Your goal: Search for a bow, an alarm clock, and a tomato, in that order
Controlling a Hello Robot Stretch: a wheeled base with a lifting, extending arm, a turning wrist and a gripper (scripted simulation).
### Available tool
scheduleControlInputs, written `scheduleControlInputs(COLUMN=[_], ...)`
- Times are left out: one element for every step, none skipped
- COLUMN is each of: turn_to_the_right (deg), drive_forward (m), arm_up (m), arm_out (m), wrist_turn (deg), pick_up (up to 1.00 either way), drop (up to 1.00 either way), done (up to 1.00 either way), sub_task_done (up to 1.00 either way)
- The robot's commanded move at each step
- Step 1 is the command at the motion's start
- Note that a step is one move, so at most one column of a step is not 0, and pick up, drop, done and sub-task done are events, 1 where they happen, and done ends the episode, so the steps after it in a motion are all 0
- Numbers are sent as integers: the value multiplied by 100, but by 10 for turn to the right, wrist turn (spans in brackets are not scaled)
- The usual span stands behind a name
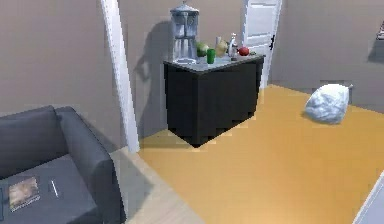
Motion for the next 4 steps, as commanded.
scheduleControlInputs(turn_to_the_right=[30, -30, 0, 30], drive_forward=[0, 0, 25, 0], arm_up=[0, 0, 0, 0], arm_out=[0, 0, 0, 0], wrist_turn=[0, 0, 0, 0], pick_up=[0, 0, 0, 0], drop=[0, 0, 0, 0], done=[0, 0, 0, 0], sub_task_done=[0, 0, 0, 0])
